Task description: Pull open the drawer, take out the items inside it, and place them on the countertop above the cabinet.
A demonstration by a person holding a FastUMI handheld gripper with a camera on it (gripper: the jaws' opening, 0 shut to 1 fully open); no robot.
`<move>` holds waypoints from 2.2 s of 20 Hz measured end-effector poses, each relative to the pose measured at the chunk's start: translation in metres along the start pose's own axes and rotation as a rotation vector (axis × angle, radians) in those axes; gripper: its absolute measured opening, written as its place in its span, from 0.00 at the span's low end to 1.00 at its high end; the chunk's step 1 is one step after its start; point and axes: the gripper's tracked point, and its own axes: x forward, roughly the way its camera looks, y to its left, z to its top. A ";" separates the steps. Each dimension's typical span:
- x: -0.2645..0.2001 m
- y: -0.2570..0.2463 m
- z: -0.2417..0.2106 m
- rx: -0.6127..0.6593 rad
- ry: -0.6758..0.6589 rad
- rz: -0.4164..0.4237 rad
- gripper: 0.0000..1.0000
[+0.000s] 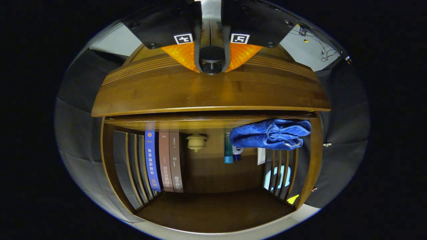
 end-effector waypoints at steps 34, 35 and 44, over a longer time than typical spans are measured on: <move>-0.111 -0.001 -0.017 -0.042 0.026 0.058 0.85; -0.120 -0.003 -0.008 -0.049 0.020 0.063 0.98; -0.131 -0.006 0.111 -0.071 0.095 0.133 0.99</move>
